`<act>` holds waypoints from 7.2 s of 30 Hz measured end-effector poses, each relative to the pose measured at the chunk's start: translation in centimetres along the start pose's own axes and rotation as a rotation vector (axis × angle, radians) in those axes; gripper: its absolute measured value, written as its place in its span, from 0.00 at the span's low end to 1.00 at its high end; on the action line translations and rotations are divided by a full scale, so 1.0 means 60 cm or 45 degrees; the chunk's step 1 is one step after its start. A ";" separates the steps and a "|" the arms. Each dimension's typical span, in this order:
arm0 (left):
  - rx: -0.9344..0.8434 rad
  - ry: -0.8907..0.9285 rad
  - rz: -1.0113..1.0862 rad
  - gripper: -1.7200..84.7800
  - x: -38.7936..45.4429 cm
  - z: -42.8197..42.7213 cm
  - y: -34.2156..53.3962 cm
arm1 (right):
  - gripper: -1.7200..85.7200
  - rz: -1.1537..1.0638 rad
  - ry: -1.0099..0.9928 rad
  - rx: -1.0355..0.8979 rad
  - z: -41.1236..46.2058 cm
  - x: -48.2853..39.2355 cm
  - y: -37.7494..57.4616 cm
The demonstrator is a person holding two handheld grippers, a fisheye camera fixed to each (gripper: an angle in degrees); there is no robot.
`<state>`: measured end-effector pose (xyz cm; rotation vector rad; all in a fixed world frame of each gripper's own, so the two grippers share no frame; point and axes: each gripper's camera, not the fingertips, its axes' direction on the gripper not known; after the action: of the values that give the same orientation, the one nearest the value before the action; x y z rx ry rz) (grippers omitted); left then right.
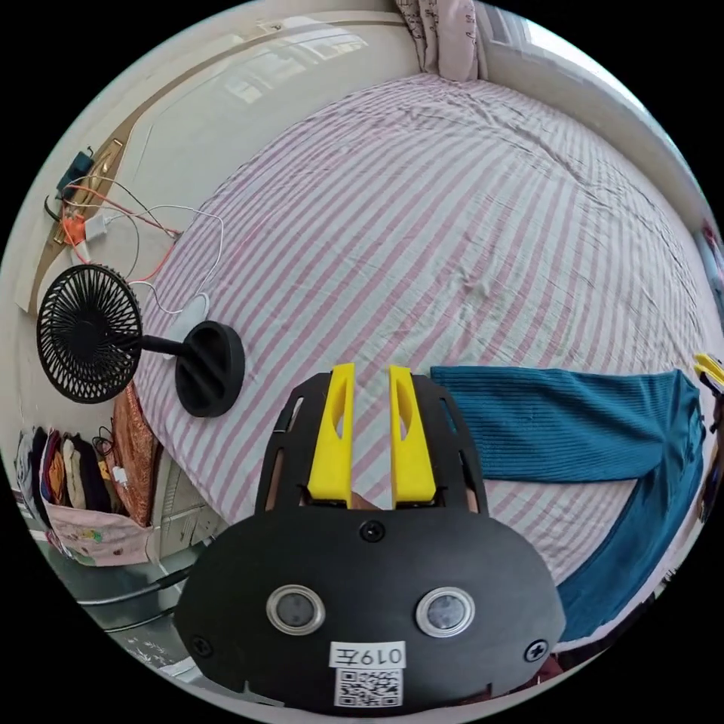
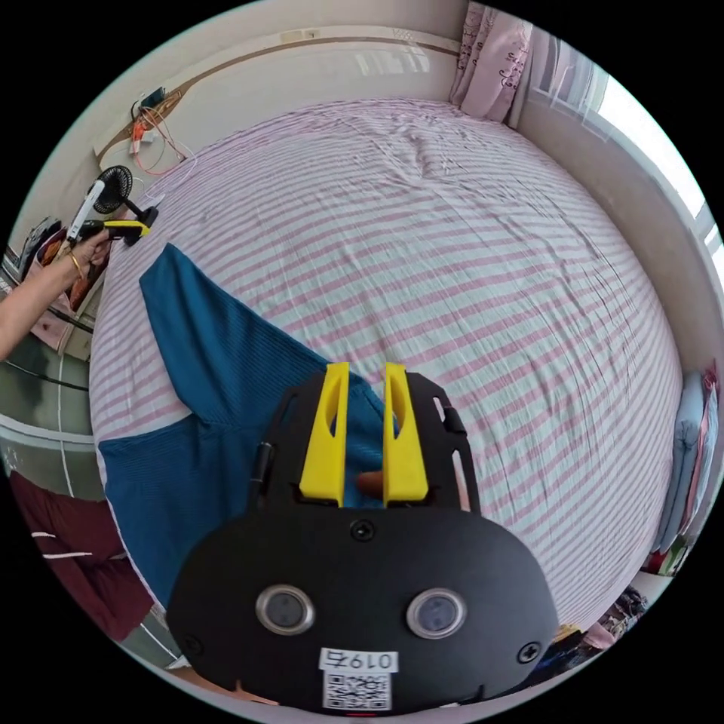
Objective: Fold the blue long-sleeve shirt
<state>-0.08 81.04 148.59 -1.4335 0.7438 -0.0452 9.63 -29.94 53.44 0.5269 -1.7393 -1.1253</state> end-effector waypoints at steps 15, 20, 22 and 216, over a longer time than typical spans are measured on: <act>-0.479 0.786 0.707 0.12 0.253 0.037 0.423 | 0.05 0.324 -0.394 0.189 -0.105 -0.222 0.399; -0.508 0.896 0.592 0.13 0.279 0.053 0.447 | 0.07 0.635 -0.367 0.063 -0.142 -0.280 0.604; -0.508 0.935 0.571 0.13 0.291 0.051 0.455 | 0.06 0.736 -0.331 -0.003 -0.154 -0.308 0.674; 0.032 0.078 2.213 0.12 2.594 -0.636 0.573 | 0.03 0.936 -0.155 0.105 -0.401 0.369 1.571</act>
<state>88.75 -16.96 51.77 -0.3729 1.7794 1.2159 33.97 -12.10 148.56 -0.1488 -1.8566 -0.5668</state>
